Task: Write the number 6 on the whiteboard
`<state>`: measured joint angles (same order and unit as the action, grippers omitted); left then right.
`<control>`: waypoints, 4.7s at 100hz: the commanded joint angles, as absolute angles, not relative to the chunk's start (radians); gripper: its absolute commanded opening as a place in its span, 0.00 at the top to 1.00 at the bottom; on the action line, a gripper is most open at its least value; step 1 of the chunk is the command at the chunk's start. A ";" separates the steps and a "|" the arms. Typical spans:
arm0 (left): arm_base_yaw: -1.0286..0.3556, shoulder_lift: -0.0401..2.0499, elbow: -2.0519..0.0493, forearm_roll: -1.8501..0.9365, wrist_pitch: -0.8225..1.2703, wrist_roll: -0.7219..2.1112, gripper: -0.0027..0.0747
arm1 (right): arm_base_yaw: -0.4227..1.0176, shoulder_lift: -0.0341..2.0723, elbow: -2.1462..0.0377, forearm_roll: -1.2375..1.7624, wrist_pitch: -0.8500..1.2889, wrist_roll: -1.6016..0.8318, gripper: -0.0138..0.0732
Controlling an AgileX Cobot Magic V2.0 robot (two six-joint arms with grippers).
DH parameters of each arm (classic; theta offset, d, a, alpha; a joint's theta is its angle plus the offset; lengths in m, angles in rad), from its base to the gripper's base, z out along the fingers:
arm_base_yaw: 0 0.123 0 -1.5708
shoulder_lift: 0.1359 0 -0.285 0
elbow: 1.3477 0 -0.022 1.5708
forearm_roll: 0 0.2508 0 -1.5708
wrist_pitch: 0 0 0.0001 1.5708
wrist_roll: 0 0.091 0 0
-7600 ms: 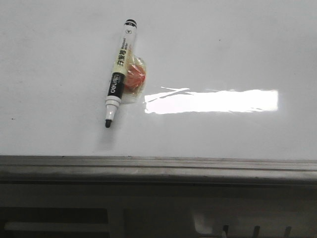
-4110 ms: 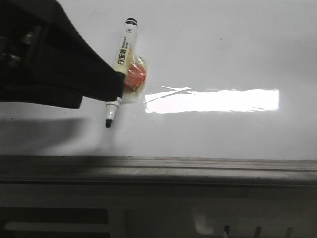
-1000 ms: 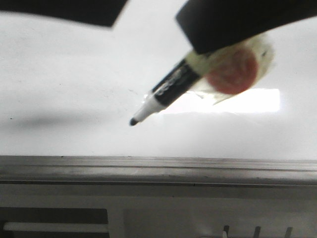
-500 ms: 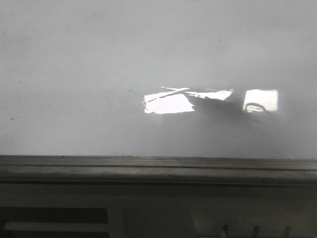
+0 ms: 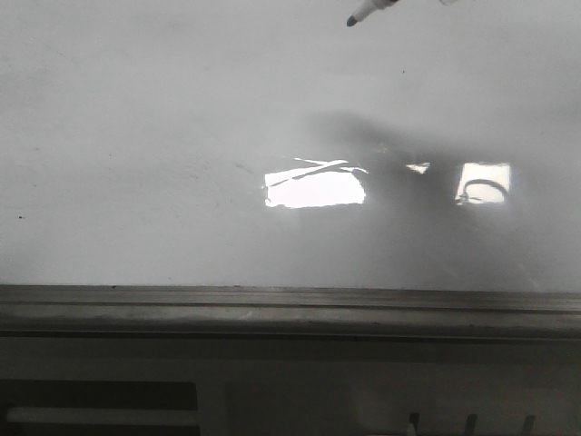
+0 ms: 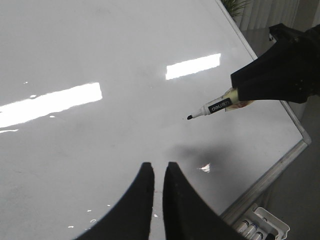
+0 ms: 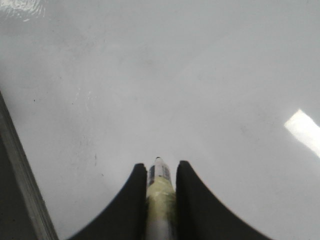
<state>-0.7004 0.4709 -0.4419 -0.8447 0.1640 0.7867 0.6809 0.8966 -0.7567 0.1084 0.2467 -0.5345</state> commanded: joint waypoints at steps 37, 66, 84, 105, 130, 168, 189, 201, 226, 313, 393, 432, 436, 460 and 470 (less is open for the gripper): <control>-0.697 0.474 -0.469 -0.863 0.105 0.777 0.94 | 0.593 0.962 -0.782 0.098 0.146 -0.522 0.89; -0.697 0.474 -0.469 -0.863 0.105 0.777 0.94 | 0.593 1.023 -0.782 0.121 0.221 -0.503 0.89; -0.697 0.474 -0.469 -0.863 0.105 0.777 0.94 | 0.607 1.032 -0.782 0.172 0.303 -0.503 0.89; -0.697 0.474 -0.469 -0.863 0.105 0.777 0.94 | 0.680 1.032 -0.782 0.177 0.452 -0.503 0.89; -0.697 0.476 -0.469 -0.863 0.105 0.777 0.94 | 0.653 1.018 -0.784 0.079 0.517 -0.420 0.89; -0.697 0.476 -0.469 -0.863 0.105 0.777 0.94 | 0.618 0.998 -0.836 -0.008 0.420 -0.332 0.89; -0.697 0.476 -0.469 -0.863 0.105 0.777 0.94 | 0.640 1.039 -0.843 0.039 0.408 -0.332 0.89; -0.697 0.476 -0.469 -0.863 0.105 0.777 0.94 | 0.678 1.066 -0.844 0.039 0.400 -0.332 0.89; -0.697 0.476 -0.469 -0.863 0.107 0.777 0.94 | 0.694 1.007 -0.861 0.042 0.432 -0.332 0.89; -0.701 1.098 -0.707 -1.189 0.761 1.528 0.48 | 1.052 1.061 -0.904 0.176 0.586 -0.332 0.89; -0.799 1.198 -0.738 -1.275 0.722 1.548 0.99 | 1.052 1.061 -0.904 0.209 0.506 -0.332 0.88; -0.799 1.198 -0.738 -1.275 0.790 1.537 0.99 | 1.052 1.014 -0.904 0.197 0.386 -0.332 0.14; -0.799 1.198 -0.738 -1.275 0.790 1.537 0.99 | 1.052 0.999 -0.904 0.187 0.376 -0.332 0.15; -0.722 1.198 -0.738 -1.317 0.750 1.454 0.99 | 0.989 0.866 -0.904 0.176 0.312 -0.332 0.35; -0.679 1.198 -0.736 -1.416 0.669 1.428 0.99 | 0.935 0.804 -0.904 0.169 0.325 -0.332 0.59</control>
